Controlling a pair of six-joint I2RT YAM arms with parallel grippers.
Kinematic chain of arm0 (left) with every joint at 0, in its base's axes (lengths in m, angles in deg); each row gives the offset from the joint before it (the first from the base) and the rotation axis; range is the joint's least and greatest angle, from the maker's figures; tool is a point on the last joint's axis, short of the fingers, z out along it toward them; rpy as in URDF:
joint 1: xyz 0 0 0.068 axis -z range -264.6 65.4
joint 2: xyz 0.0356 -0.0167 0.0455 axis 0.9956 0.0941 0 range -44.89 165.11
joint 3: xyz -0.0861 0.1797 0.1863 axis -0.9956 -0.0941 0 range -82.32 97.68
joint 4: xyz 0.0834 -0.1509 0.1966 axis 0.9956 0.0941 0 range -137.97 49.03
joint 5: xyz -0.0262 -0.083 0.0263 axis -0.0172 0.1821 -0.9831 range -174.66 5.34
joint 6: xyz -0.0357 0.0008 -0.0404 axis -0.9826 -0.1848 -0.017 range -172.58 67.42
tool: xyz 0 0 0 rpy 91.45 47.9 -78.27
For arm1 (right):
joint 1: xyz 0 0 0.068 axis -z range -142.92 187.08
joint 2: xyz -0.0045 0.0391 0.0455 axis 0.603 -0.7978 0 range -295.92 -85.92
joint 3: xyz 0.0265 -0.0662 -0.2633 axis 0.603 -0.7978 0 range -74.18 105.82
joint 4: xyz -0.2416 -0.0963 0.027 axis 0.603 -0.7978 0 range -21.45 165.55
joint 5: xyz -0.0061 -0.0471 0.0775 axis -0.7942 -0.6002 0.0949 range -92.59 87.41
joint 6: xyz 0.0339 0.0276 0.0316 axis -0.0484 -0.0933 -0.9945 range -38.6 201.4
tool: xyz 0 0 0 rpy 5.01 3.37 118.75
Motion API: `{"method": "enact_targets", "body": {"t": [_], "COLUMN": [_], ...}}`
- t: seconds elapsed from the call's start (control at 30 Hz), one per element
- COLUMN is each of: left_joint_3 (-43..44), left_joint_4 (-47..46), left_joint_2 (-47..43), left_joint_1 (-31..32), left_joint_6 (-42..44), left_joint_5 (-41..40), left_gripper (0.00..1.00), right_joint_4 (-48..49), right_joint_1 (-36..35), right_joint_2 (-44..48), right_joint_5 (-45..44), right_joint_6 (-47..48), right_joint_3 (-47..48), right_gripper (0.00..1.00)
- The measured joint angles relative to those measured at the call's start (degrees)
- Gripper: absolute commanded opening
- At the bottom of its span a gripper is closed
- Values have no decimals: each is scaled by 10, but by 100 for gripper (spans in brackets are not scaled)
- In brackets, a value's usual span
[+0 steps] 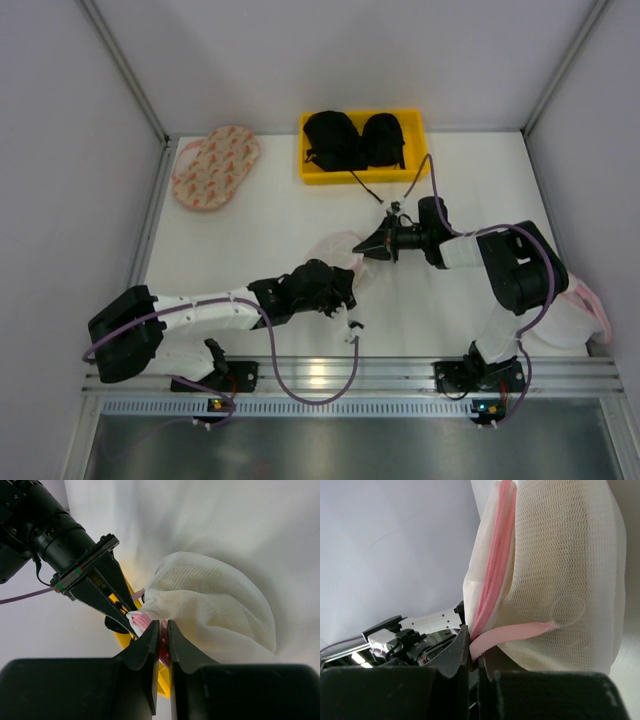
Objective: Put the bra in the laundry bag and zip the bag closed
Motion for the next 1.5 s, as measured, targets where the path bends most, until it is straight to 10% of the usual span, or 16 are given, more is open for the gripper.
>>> {"method": "enact_targets", "body": {"t": [0.73, 0.97, 1.07, 1.23, 1.5], "left_joint_3": [15, 75, 104, 119, 128], "left_joint_4": [192, 236, 235, 223, 207], "left_joint_2": [-105, -53, -15, 2, 12], "left_joint_1": [-3, 0, 2, 2, 2], "left_joint_6": [-46, -113, -156, -209, -250], "left_joint_5": [83, 101, 103, 99, 93], "left_gripper": [0, 0, 0, 0, 0], "right_joint_4": [-206, -356, -436, -579, -706], "right_joint_1": [-1, -6, 0, 14, 2], "right_joint_2": [-38, -53, -52, -35, 19], "right_joint_5": [34, 23, 6, -32, -50], "right_joint_6": [184, 307, 382, 508, 612], "right_joint_3": [169, 264, 301, 329, 333], "right_gripper": [0, 78, 90, 89, 56]}}
